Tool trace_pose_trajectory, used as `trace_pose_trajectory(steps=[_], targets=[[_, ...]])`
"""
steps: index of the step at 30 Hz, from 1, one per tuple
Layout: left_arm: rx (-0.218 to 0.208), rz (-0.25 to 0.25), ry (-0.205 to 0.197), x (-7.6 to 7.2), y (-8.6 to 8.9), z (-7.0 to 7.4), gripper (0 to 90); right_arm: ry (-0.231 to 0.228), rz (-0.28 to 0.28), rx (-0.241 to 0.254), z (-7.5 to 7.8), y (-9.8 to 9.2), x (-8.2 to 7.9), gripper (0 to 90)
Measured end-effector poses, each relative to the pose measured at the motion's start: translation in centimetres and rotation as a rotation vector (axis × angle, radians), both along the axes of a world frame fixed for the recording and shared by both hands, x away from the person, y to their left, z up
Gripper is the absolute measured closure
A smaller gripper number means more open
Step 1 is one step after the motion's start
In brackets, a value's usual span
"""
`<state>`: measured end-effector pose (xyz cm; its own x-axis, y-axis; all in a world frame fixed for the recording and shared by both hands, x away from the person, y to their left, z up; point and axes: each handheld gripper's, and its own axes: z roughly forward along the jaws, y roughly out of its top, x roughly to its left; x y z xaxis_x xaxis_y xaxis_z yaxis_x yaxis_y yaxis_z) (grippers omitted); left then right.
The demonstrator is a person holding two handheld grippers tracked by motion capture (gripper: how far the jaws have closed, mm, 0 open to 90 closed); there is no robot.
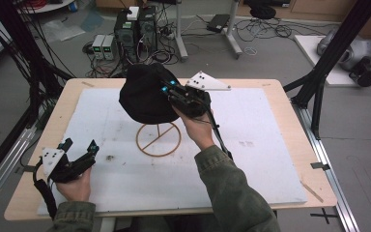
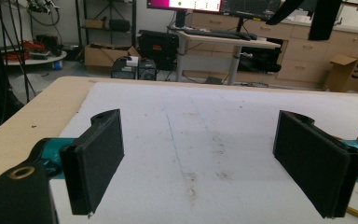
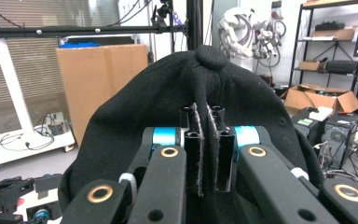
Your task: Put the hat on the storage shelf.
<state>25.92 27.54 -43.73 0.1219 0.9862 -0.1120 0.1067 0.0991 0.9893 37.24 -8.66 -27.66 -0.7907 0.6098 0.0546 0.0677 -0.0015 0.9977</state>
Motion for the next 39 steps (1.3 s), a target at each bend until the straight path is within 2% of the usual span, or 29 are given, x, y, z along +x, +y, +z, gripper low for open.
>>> trace_pose_trajectory(steps=[7, 14, 16, 18, 21, 24, 27, 30, 32, 37, 39], targets=[[-0.007, 0.003, -0.004, 0.0, 0.0, 0.0, 16.5, 0.013, 0.008, -0.006, 0.1, 0.1, 0.1, 85.2], [-0.006, 0.002, -0.005, 0.0, 0.1, 0.0, 16.4, 0.02, 0.017, -0.011, -0.2, 0.6, 0.2, 78.3], [-0.006, 0.003, -0.005, 0.0, 0.1, 0.0, 16.5, 0.02, 0.016, -0.003, -0.1, 0.5, 0.2, 70.6], [-0.007, 0.003, -0.004, 0.0, 0.1, 0.0, 16.4, 0.029, 0.014, 0.003, -0.1, 0.4, 0.2, 67.3], [-0.005, 0.002, -0.004, 0.0, 0.1, 0.0, 16.5, 0.042, 0.003, 0.0, -0.1, 0.1, 0.3, 52.5], [-0.005, 0.002, -0.006, 0.0, 0.0, 0.0, 16.5, 0.026, 0.001, 0.015, -0.1, -0.2, 0.2, 38.8], [-0.005, 0.001, -0.003, 0.0, 0.0, 0.0, 16.4, 0.021, 0.004, 0.008, -0.2, -0.4, 0.2, 31.7], [-0.006, 0.002, -0.005, 0.0, 0.0, 0.0, 16.5, -0.017, -0.05, -0.005, -0.2, -0.5, -0.1, 19.4], [-0.005, 0.001, -0.004, 0.0, 0.0, 0.0, 16.4, -0.014, -0.075, -0.004, -0.1, -0.6, -0.2, 11.2], [-0.004, 0.0, -0.005, 0.0, 0.0, 0.0, 16.5, 0.01, -0.097, -0.038, -0.3, -1.5, -0.3, 9.6], [-0.001, -0.001, -0.005, 0.0, 0.0, 0.0, 16.5, 0.001, -0.118, -0.047, -0.6, -2.1, -0.5, 9.5]])
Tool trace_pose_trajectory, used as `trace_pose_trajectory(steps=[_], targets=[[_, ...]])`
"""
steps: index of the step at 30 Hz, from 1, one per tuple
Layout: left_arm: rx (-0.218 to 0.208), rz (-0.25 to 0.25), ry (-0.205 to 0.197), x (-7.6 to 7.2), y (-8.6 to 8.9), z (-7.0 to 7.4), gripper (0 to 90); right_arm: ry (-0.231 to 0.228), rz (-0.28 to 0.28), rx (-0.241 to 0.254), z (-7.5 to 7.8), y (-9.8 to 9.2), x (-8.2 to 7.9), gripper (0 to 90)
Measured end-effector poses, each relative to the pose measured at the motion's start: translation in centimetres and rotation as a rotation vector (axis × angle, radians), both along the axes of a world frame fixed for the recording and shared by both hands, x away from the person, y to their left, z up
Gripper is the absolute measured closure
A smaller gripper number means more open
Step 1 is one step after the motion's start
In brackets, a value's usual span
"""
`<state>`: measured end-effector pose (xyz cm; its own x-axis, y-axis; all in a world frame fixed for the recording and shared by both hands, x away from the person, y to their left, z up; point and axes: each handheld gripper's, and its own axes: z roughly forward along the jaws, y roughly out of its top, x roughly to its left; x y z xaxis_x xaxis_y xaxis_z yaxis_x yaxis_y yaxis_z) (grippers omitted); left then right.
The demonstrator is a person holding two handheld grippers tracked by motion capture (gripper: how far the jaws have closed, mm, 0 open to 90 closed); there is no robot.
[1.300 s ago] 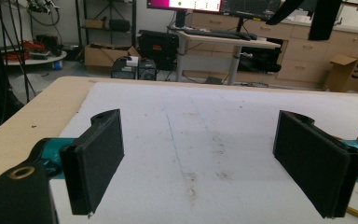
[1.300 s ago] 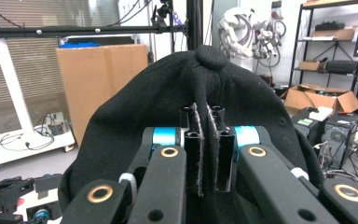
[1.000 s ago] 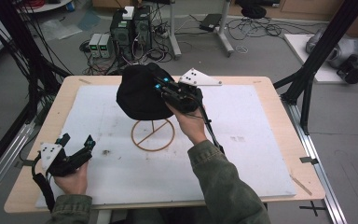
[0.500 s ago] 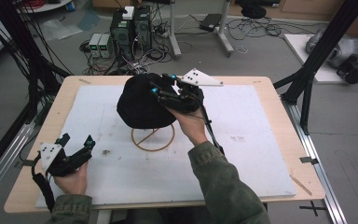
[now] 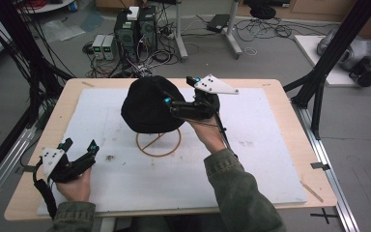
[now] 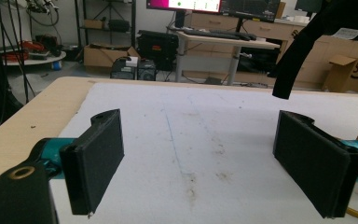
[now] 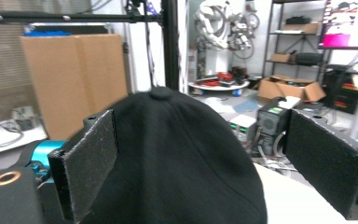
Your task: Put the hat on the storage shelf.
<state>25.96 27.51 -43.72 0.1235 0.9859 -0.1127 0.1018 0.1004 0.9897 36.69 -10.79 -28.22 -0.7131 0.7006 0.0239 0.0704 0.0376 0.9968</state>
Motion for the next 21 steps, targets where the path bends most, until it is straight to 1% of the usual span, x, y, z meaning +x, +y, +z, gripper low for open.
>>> trace_pose_trajectory(steps=[4, 8, 21], targets=[[0.002, -0.002, 0.002, 0.0, -0.1, 0.0, 16.4, -0.019, -0.044, -0.003, -0.7, -1.4, -0.5, 9.3], [0.005, -0.004, 0.004, 0.0, -0.2, 0.0, 16.5, -0.016, -0.083, 0.009, -1.1, -2.8, -0.9, 9.3], [0.006, -0.005, 0.004, 0.1, -0.3, 0.0, 16.5, -0.039, -0.163, 0.006, -2.3, -6.7, -2.1, 9.3]])
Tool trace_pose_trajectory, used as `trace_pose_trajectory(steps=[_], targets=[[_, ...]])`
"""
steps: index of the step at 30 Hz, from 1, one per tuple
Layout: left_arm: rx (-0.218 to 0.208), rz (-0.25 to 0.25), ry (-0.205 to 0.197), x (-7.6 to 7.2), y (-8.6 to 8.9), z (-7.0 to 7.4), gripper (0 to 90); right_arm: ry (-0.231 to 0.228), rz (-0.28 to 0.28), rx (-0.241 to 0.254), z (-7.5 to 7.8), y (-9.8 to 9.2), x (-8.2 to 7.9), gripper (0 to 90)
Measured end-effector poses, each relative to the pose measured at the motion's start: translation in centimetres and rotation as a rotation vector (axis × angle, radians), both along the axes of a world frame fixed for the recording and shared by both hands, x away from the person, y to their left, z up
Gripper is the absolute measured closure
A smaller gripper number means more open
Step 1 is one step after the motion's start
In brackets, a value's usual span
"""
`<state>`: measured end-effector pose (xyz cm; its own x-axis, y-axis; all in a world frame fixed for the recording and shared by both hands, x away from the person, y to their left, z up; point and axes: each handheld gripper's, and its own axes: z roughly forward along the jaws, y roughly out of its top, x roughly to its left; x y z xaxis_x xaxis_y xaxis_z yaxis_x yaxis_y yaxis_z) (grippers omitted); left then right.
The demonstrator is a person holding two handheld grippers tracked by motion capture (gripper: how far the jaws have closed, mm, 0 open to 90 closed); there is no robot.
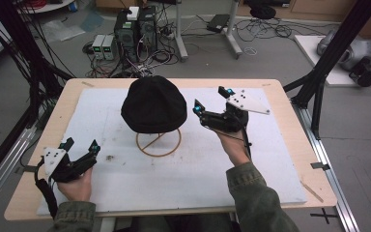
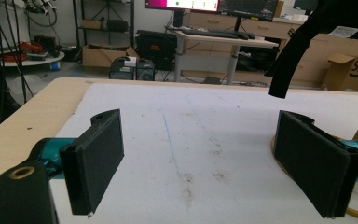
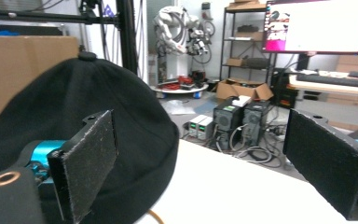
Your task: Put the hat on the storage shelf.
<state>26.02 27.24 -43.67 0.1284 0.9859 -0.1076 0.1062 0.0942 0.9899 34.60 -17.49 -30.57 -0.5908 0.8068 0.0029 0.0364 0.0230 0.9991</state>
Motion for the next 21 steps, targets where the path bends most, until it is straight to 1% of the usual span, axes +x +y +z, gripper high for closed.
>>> trace_pose_trajectory(steps=[1, 6, 7, 10, 11, 14, 15, 17, 19, 20, 21], targets=[[-0.001, 0.0, 0.0, 0.0, 0.0, 0.0, 16.5, 0.004, -0.005, 0.004, -0.1, -0.2, -0.1, 9.3], [0.002, -0.003, 0.001, 0.0, -0.1, 0.0, 16.4, -0.008, -0.052, -0.001, -0.9, -1.8, -0.8, 9.4], [0.001, -0.004, 0.0, 0.0, -0.1, 0.0, 16.5, -0.009, -0.069, 0.003, -1.2, -2.2, -1.0, 9.3], [0.001, -0.003, -0.001, 0.0, -0.1, 0.0, 16.5, 0.015, -0.106, -0.007, -2.0, -3.2, -1.3, 9.4], [0.0, -0.003, -0.001, 0.0, -0.1, 0.0, 16.5, 0.006, -0.111, -0.004, -2.4, -3.6, -1.4, 9.4], [0.001, -0.003, -0.001, 0.1, -0.2, 0.0, 16.4, 0.013, -0.145, -0.005, -3.2, -4.6, -1.8, 9.4], [0.001, -0.005, -0.001, 0.1, -0.2, 0.0, 16.4, 0.021, -0.152, -0.001, -3.5, -4.9, -1.9, 9.4], [0.003, -0.007, 0.003, 0.1, -0.2, 0.0, 16.4, 0.019, -0.168, 0.002, -4.0, -5.5, -2.0, 9.4], [0.005, -0.008, 0.0, 0.2, -0.3, 0.0, 16.4, 0.022, -0.186, 0.008, -4.4, -6.0, -2.1, 9.4], [0.005, -0.008, 0.001, 0.2, -0.3, 0.0, 16.5, 0.03, -0.191, 0.013, -4.6, -6.3, -2.3, 9.4], [0.007, -0.009, 0.002, 0.2, -0.3, 0.0, 16.4, 0.03, -0.197, 0.009, -4.8, -6.4, -2.3, 9.4]])
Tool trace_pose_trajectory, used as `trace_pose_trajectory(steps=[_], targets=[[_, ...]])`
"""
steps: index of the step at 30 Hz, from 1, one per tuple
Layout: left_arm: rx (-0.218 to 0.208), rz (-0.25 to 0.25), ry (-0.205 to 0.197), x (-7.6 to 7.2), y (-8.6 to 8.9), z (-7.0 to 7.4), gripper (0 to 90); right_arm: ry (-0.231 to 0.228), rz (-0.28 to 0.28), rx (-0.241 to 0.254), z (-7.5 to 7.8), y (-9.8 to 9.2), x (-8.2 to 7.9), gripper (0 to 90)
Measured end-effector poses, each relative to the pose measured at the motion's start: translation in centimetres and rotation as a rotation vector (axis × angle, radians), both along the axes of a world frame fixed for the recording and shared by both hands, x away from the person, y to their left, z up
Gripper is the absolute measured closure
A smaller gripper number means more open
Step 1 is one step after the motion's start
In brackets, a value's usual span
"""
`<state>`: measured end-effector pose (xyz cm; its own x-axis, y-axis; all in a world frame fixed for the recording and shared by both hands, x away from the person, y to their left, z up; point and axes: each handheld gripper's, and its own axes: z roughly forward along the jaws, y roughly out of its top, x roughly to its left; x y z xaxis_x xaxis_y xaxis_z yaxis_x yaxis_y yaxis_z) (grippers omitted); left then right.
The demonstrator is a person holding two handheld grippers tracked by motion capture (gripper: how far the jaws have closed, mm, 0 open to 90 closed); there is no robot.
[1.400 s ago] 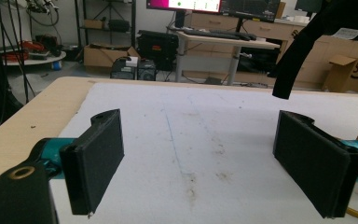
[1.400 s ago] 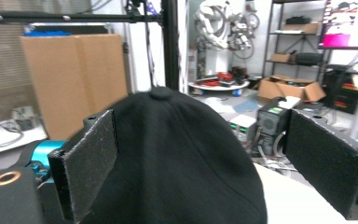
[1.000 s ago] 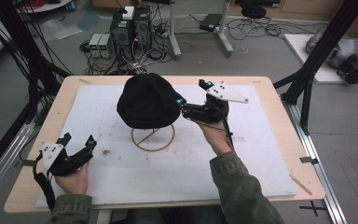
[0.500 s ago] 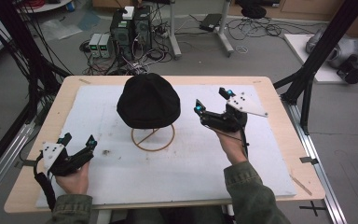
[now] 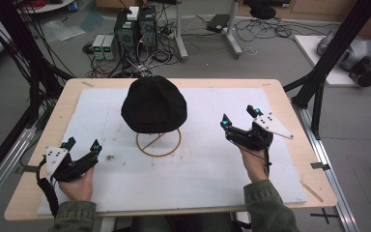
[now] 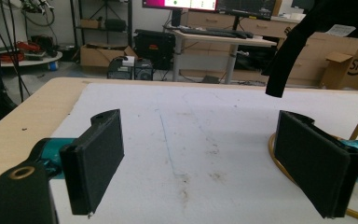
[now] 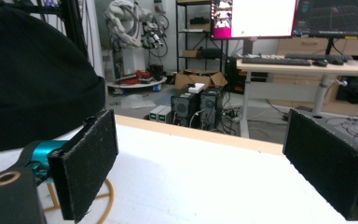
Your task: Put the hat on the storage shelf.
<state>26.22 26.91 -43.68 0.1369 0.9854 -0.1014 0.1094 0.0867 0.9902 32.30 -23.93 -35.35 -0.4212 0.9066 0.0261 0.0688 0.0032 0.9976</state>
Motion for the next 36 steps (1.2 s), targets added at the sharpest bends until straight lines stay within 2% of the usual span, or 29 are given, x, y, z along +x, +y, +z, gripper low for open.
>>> trace_pose_trajectory(steps=[14, 21, 27, 30, 32, 36], targets=[[0.001, -0.001, -0.002, 0.1, -0.1, 0.0, 16.4, 0.008, -0.107, -0.007, -3.5, -2.3, -1.3, 9.4], [-0.001, -0.001, -0.001, 0.1, -0.2, 0.0, 16.5, 0.029, -0.131, -0.006, -5.4, -3.1, -1.8, 9.4], [0.002, -0.006, 0.001, 0.2, -0.2, 0.0, 16.5, 0.05, -0.157, -0.008, -6.1, -3.5, -2.1, 9.4], [-0.002, -0.007, 0.002, 0.2, -0.2, 0.0, 16.5, 0.081, -0.171, -0.028, -6.9, -3.6, -2.1, 9.4], [-0.002, -0.008, 0.002, 0.2, -0.2, 0.0, 16.4, 0.084, -0.179, -0.035, -7.1, -3.7, -2.1, 9.4], [-0.002, -0.008, 0.002, 0.2, -0.2, 0.0, 16.4, 0.093, -0.183, -0.025, -7.3, -3.7, -2.2, 9.5]])
